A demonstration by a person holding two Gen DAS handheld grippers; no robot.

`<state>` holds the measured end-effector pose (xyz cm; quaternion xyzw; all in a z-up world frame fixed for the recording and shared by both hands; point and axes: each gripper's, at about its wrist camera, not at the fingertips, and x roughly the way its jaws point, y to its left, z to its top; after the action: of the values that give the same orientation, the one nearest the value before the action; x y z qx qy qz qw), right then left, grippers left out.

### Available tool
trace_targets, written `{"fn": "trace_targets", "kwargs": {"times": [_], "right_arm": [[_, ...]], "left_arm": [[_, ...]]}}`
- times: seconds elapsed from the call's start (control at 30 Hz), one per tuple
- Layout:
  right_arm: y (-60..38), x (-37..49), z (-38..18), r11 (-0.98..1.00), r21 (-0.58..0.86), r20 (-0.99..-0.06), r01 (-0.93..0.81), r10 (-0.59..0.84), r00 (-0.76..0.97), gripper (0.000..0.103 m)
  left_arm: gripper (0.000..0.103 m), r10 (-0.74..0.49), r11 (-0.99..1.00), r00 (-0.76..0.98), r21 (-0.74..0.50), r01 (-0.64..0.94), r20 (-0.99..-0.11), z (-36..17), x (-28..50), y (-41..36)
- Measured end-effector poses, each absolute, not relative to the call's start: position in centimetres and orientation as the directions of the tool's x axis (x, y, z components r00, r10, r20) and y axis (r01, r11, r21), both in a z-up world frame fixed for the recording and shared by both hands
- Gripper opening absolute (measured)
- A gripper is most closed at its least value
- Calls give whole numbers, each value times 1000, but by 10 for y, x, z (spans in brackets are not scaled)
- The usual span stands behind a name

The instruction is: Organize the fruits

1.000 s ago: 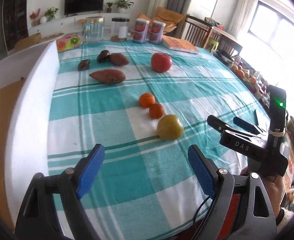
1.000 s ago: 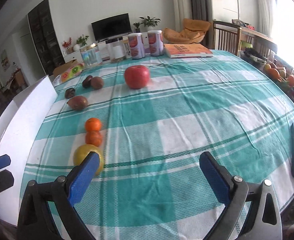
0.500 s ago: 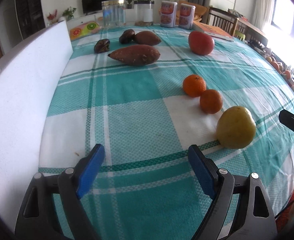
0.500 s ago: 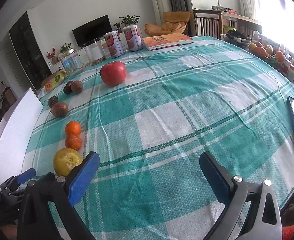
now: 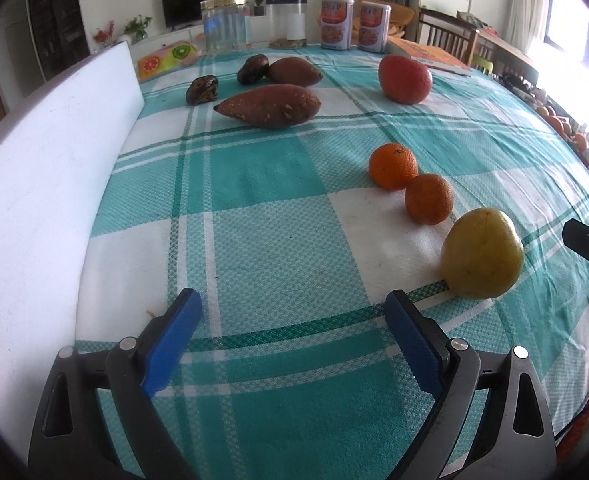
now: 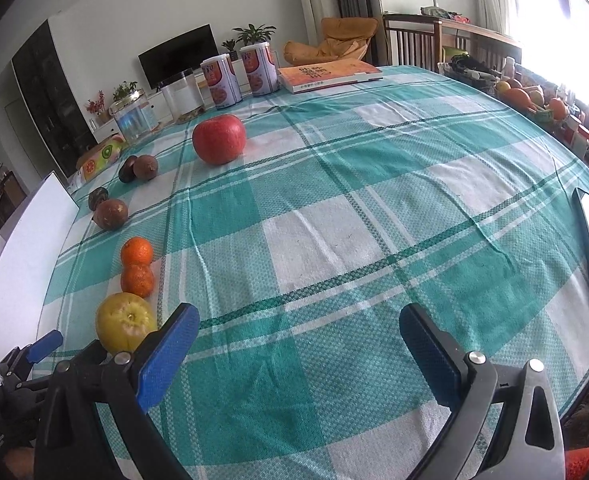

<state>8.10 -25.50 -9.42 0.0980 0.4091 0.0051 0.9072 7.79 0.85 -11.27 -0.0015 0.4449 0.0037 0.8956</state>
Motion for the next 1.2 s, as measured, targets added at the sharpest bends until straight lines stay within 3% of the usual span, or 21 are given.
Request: {"fn": "trace_targets", "kwargs": {"times": [1.2], "right_arm": [[-258,81,-95,978,193,-741,77,94,665,100]], "left_arm": [[95,7,1000,604,1,-10,-797,-113,78,8]]}}
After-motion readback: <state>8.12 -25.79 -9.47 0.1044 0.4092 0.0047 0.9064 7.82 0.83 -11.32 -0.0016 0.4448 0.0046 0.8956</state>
